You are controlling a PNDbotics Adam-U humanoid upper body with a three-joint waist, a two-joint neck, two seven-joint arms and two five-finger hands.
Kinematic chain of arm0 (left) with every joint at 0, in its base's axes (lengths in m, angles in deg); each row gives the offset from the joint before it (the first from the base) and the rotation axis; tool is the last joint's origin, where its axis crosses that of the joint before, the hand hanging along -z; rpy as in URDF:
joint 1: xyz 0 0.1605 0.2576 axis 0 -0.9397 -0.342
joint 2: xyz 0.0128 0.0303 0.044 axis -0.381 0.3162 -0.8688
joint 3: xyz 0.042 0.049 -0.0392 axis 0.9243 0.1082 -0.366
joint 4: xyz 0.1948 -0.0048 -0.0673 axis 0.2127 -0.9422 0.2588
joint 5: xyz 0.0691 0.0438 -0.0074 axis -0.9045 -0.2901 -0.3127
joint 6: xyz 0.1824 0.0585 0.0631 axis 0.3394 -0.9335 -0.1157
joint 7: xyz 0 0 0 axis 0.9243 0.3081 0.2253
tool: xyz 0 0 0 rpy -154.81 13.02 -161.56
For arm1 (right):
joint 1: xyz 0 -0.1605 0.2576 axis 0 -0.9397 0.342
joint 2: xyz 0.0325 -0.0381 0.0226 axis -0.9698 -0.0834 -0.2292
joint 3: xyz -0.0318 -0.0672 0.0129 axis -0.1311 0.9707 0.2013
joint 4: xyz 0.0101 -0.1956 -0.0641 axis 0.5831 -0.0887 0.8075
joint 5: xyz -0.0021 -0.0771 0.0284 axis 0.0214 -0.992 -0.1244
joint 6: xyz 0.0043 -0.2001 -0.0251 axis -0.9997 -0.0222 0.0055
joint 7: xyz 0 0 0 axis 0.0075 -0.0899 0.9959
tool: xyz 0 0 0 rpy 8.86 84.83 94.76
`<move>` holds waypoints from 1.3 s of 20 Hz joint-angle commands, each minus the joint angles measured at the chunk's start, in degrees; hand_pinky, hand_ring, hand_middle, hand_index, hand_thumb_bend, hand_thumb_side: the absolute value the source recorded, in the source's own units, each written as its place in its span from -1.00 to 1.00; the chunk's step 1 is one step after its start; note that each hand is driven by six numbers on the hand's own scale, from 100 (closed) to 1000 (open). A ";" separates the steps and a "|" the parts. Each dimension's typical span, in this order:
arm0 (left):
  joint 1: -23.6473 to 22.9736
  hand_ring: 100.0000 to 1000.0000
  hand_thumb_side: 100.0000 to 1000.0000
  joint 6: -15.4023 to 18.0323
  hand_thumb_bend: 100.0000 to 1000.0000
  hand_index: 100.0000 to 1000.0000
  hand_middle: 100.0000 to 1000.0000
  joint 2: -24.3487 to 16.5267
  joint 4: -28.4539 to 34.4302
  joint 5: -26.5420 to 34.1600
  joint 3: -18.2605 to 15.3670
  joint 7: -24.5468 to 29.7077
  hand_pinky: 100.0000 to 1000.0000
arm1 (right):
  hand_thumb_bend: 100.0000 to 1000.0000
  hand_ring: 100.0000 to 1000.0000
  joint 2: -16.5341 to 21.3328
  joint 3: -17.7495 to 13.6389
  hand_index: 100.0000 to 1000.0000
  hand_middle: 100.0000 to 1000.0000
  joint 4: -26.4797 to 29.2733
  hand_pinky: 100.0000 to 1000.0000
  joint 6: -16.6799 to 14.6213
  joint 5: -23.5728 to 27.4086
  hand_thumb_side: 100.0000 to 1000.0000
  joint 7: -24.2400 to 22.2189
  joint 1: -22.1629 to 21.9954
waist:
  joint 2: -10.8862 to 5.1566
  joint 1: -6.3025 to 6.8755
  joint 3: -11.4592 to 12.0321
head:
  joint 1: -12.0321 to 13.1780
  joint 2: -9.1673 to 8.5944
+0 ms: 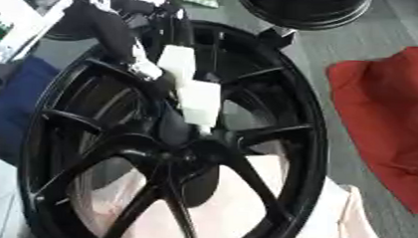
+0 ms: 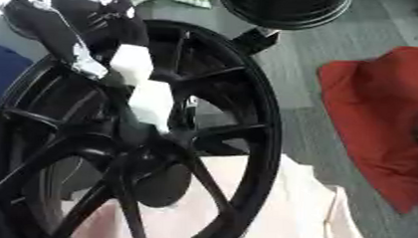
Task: Pull the pin out of the wheel hub.
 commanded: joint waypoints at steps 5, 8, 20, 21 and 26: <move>0.76 0.36 -0.43 0.55 -0.14 0.50 0.19 -0.43 -0.50 0.17 -0.29 0.61 0.42 | -1.00 0.28 0.41 -0.24 0.38 0.28 1.11 0.36 0.00 -0.47 0.46 -0.01 0.35 | -0.86 -0.22 -0.18 | 0.33 -0.86; 0.77 0.21 -0.59 0.69 -0.31 0.36 -0.07 -0.38 -0.55 0.36 -0.46 0.32 0.35 | -1.00 0.29 0.28 -0.23 0.38 0.28 1.11 0.36 0.01 -0.39 0.46 0.08 0.34 | -0.94 -0.23 -0.30 | 0.34 -0.71; 0.88 -0.01 -0.82 -0.04 -0.59 -0.05 -0.47 -1.63 1.17 0.91 -2.26 -3.40 0.21 | -1.00 0.29 0.17 -0.32 0.38 0.28 1.11 0.36 0.13 -0.33 0.45 -0.01 -0.13 | -1.83 -0.27 -0.19 | 0.09 -0.15; 0.94 -0.02 -0.81 -0.27 -0.60 -0.06 -0.49 -2.07 1.65 0.91 -2.90 -4.09 0.21 | -1.00 0.29 0.22 -0.37 0.38 0.28 1.11 0.36 0.08 -0.31 0.45 0.01 -0.20 | -1.97 -0.30 -0.08 | 0.04 -0.11; 0.13 -0.03 -0.81 -1.25 -0.60 -0.08 -0.51 -6.09 4.61 2.10 -6.94 -7.37 0.21 | -1.00 0.29 0.51 -0.73 0.38 0.28 1.11 0.36 -0.18 -0.31 0.43 0.12 -0.85 | -2.73 -0.42 1.02 | -0.87 0.61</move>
